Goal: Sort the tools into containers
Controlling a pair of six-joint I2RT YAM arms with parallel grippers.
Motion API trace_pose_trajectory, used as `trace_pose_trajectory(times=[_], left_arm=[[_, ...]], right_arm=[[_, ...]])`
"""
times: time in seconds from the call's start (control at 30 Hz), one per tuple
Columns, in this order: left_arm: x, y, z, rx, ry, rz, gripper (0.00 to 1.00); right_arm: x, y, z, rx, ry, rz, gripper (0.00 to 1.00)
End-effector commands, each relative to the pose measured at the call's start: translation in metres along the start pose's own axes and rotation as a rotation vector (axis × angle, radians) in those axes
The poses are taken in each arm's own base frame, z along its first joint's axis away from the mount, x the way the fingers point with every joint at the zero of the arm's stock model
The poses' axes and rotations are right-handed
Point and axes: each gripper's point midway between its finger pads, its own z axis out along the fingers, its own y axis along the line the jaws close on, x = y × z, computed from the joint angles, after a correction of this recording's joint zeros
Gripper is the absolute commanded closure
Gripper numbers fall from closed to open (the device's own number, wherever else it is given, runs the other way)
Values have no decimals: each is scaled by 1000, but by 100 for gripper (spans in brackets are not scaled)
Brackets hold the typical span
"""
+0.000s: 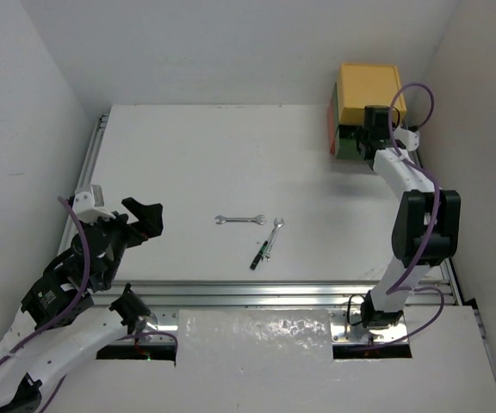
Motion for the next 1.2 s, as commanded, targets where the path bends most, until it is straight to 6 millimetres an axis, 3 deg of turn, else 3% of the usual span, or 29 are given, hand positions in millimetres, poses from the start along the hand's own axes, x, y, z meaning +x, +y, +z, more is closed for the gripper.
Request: trace_pose_trajectory(times=[0.0,0.03,0.1,0.27,0.3,0.4,0.43,0.47,0.5,0.53,0.57,0.6,0.63,0.67,0.73,0.77,0.8,0.83,0.87,0.93,1.03,1.17], left_arm=[[-6,-5,-1,24,-18,-10,0],[-6,-5,-1,24,-18,-10,0],[-6,-5,-1,23,-18,-9,0],[-6,-5,-1,23,-18,-7,0],[-7,-5,-1,21,-20,-10,0],[-10,1,-2,-9,-33,-26,0],[-10,6,-3,-35,-39,-36,0],[-12,9,-3,-50,-44,-43,0],[-12,11,-3,-67,-47,-51,0],[-11,18,-2,-105,-51,-61,0],[-13,20,-3,-119,-55,-66,0],[-11,23,-2,-140,-52,-61,0],[-10,22,-1,-145,-45,-59,0],[-9,22,0,-144,-43,-58,0],[-8,21,2,-149,-38,-50,0],[-8,21,2,-150,-36,-48,0],[-8,21,2,-154,-36,-47,0],[-8,21,3,-154,-39,-49,0],[-8,21,3,-152,-37,-46,0],[-9,20,4,-148,-41,-46,0],[-8,20,5,-147,-36,-39,0],[-9,18,3,-124,-39,-42,0]], right_arm=[[-3,29,-1,-91,-9,41,66],[-11,34,4,-113,-3,45,57],[-8,42,4,-139,15,34,40],[-3,81,-14,-287,76,-1,33],[-3,96,-22,-359,78,-49,32],[18,136,-62,-571,190,-221,25],[51,142,-96,-687,337,-296,23],[69,146,-119,-790,377,-402,23],[84,143,-140,-875,422,-499,16],[100,144,-180,-997,501,-615,10],[141,103,-198,-955,584,-895,9],[156,89,-221,-960,608,-1053,5],[166,64,-220,-882,584,-1201,3],[192,4,-242,-787,676,-1440,1],[188,-61,-242,-511,578,-1579,1],[183,-107,-235,-405,590,-1596,1],[185,-111,-248,-403,584,-1455,1],[196,-128,-264,-424,610,-1427,1],[196,-160,-263,-393,620,-1439,1],[209,-164,-282,-451,544,-1393,1],[227,-191,-292,-398,579,-1377,1],[244,-201,-302,-404,499,-1370,3]])
